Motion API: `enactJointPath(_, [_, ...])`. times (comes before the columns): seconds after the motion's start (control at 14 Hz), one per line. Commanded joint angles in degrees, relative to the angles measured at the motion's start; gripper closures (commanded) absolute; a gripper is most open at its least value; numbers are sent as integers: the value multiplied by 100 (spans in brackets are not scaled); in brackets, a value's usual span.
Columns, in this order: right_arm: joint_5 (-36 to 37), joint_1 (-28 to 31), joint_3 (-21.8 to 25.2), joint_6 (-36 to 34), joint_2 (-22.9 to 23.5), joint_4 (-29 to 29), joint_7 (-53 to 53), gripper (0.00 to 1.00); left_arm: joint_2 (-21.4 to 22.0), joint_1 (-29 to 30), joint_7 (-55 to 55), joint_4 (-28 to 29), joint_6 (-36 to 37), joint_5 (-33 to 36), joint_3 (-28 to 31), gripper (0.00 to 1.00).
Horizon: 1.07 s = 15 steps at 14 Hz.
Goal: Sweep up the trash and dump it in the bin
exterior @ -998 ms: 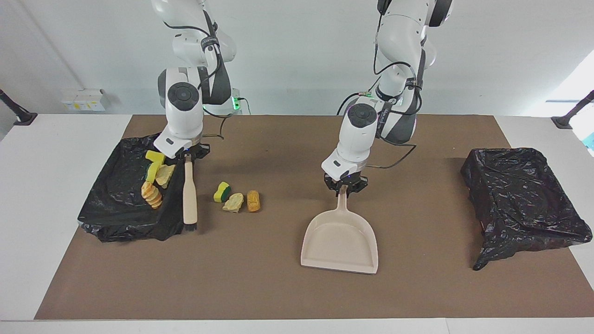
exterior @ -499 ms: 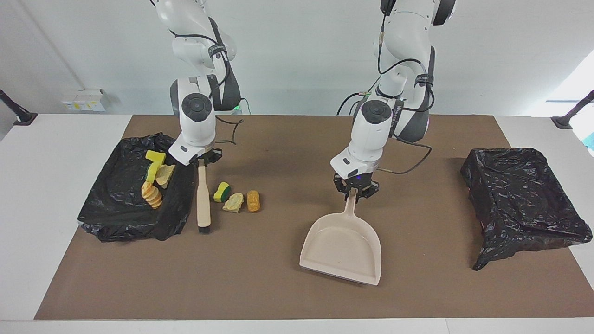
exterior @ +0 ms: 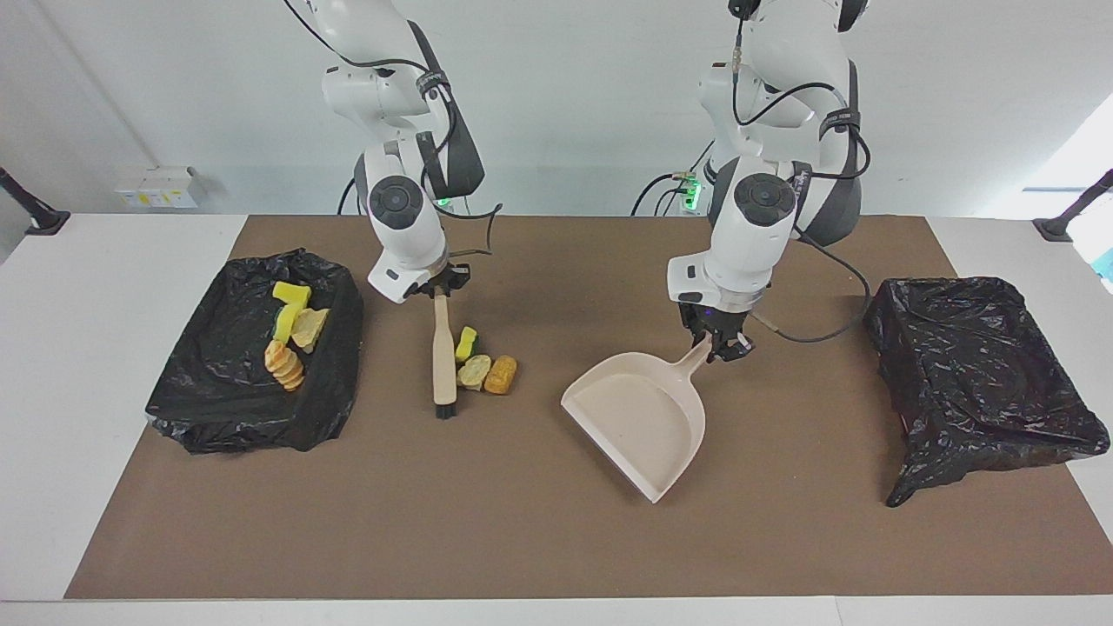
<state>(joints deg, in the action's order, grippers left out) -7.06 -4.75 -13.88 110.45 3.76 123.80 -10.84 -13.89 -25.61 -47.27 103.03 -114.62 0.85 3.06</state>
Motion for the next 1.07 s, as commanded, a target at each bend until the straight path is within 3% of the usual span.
enactJointPath(0.0, [-617,-210,-18,12,-34,31,-435,100,378,-127,-686,514,-33,126,-43,100])
enactJointPath(0.43, [-1084,-912,-18,328,256,4,-1007,100,589,-910,-644,1376,-604,582,-43,100])
enactJointPath(0.57, [-1560,-1036,-18,268,300,-135,-929,100,651,-928,-635,1491,-727,583,-51,100])
enactJointPath(1.0, [-1596,-1336,-27,-101,178,-619,-955,100,713,-972,-397,1931,-1519,566,-60,100])
